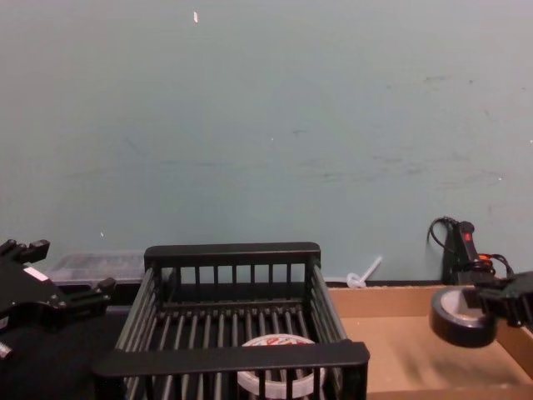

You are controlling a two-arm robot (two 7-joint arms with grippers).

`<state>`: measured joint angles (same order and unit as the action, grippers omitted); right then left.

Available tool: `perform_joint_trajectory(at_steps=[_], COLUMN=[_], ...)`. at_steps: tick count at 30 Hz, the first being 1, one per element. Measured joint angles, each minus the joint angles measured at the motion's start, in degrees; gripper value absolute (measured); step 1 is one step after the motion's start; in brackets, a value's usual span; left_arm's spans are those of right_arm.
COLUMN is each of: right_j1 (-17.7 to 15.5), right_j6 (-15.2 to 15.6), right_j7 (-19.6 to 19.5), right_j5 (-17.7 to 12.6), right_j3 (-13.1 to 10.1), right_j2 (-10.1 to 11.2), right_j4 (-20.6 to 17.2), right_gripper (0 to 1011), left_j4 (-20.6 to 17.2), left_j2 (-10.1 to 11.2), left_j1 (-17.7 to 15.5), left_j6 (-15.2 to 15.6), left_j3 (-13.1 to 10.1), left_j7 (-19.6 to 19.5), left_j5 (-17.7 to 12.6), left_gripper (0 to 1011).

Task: Pick up the white tape and place it into the black box , Pick up the silver tape and place it into the brown box.

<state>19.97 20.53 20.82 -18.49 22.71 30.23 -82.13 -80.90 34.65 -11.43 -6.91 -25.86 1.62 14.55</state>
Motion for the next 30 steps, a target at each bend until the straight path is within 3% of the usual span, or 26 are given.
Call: perform_joint_trajectory(at_steps=[9, 24, 30], right_j1=[1.7, 1.7, 1.6], right_j6=[-0.4, -0.4, -0.4], right_j7=[-0.1, -0.1, -0.1], right_j5=[1.3, 1.2, 1.2], right_j3=[-0.7, -0.6, -0.6], right_j2=[-2.1, -1.9, -1.9], right_j4=[3.2, 3.1, 3.0], right_gripper=[159, 161, 326], left_j4=[0.0, 0.0, 0.0], left_j2=[0.0, 0.0, 0.0], left_j1=[0.0, 0.0, 0.0], left_j6=[0.0, 0.0, 0.0], left_j3=[0.0, 0.0, 0.0], left_j7=[0.0, 0.0, 0.0], left_j5=[0.0, 0.0, 0.0], left_gripper=[1001, 1001, 1001])
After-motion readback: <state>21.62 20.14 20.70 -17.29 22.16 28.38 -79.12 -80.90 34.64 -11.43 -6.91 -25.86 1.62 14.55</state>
